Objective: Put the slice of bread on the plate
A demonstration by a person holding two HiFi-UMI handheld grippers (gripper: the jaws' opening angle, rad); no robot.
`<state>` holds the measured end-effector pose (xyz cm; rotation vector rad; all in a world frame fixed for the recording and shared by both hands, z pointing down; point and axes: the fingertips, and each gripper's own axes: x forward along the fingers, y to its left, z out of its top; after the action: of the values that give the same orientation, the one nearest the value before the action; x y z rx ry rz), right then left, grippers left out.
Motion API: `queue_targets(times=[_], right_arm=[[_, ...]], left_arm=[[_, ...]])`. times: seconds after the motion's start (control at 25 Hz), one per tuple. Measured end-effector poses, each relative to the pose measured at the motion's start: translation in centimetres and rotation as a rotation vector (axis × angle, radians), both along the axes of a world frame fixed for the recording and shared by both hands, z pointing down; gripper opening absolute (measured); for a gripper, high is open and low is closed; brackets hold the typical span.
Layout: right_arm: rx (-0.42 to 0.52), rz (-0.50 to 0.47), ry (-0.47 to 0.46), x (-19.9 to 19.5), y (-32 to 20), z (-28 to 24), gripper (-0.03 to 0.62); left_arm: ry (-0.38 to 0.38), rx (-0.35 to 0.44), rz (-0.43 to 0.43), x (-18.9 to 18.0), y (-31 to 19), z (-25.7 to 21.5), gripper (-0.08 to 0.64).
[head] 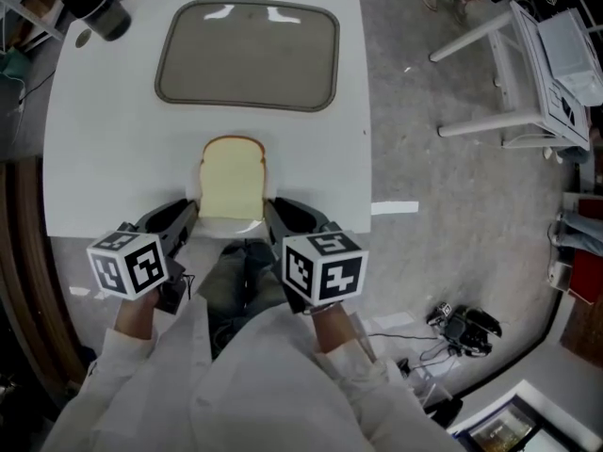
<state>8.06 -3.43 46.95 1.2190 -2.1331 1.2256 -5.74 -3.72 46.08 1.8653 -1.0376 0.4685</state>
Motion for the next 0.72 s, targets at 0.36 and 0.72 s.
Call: queue_targets(times=[0.36, 0.72], right_arm=[[0.057, 0.002, -0.020, 1.1, -1.1, -2.6, 0.055], [0.091, 0.018, -0.007, 1.8, -3.2, -3.7, 0.055]], left_arm=[[0.021, 0.054, -0.016, 1.1, -1.2, -2.6, 0.057], [0.029, 0.087, 0.006, 1.8, -3.2, -3.6, 0.057]])
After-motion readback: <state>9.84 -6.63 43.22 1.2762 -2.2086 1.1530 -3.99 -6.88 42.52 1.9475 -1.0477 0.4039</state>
